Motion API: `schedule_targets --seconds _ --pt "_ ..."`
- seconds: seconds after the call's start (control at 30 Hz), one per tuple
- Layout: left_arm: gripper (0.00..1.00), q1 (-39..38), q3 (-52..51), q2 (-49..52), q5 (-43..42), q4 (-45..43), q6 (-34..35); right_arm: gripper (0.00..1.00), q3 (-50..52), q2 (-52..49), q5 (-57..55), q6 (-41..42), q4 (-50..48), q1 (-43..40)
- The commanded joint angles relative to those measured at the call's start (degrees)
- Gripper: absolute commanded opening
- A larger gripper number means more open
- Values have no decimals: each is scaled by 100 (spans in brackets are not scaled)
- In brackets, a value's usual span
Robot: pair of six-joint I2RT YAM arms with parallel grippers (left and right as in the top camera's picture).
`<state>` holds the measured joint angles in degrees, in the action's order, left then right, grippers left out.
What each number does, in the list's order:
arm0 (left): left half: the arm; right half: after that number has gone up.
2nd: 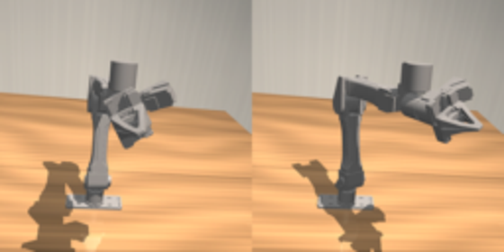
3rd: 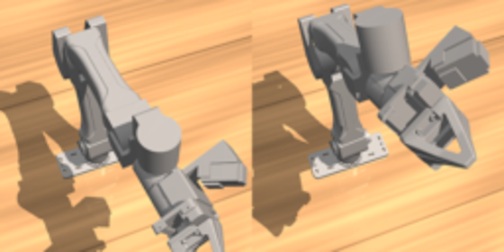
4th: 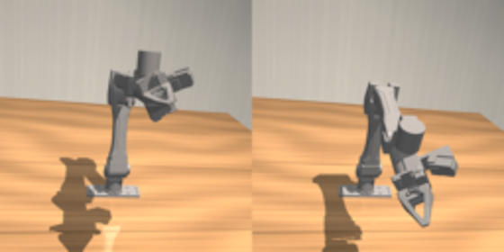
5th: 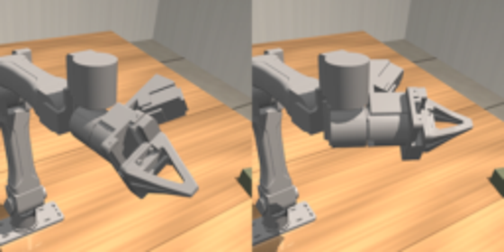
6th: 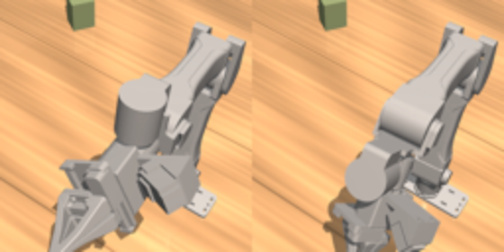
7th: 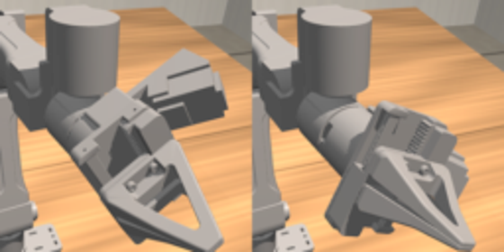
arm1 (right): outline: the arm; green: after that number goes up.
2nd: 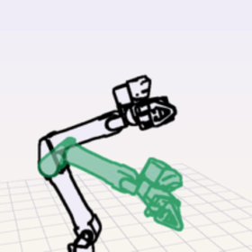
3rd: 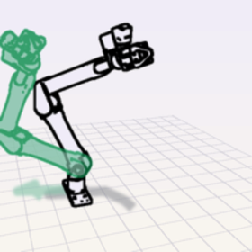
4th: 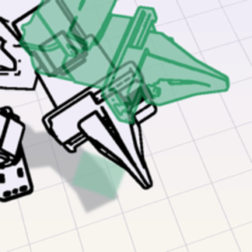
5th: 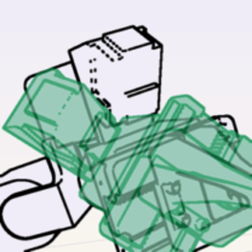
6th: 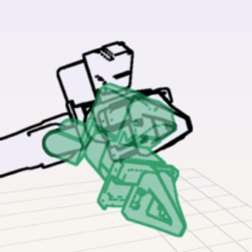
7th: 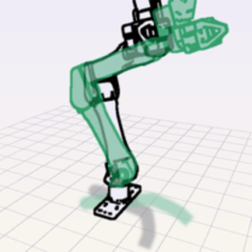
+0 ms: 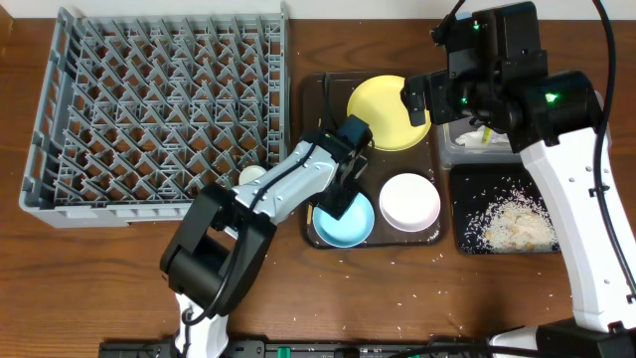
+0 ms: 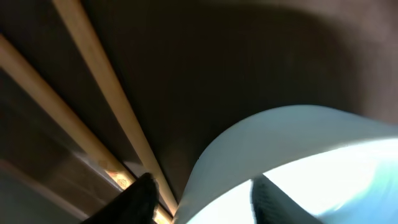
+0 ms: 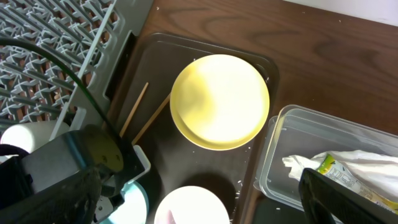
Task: Sort waste into correct bins and load items into the dishwasher
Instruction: 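Move the left gripper to the light-blue bowl and grasp its rim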
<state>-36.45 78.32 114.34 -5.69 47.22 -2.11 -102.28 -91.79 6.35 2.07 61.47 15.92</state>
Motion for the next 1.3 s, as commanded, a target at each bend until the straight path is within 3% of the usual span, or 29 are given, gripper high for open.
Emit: schedule_targets --seconds 0.0,0.13,0.27,0.43,0.63,0.9,1.1,1.13,1.27 --pt "39 15 -20 -33 -13 26 -61 99 -4 2 -31 -39 -37 -31" --pt "26 15 -20 -59 -15 26 -57 99 -2 2 -28 -39 -39 -31" --pt "8 15 -9 -109 -11 44 -39 99 -4 2 -28 -39 -37 -31" --pt "7 15 -9 -127 13 92 46 99 -2 2 -28 -39 -37 -31" --pt "7 17 -9 -273 387 144 664 99 -4 2 -33 -42 -37 -31" --pt "7 79 -9 -977 839 236 1392 99 -2 2 -33 -44 -33 -31" --pt "7 109 -9 -1558 1003 234 1556 99 -2 2 -33 -44 -33 -31" --pt "8 114 -9 -1604 1001 278 1556 99 -4 2 -33 -44 -33 -31" --pt "46 118 -17 -1569 695 662 1556 99 -2 2 -33 -44 -33 -31"
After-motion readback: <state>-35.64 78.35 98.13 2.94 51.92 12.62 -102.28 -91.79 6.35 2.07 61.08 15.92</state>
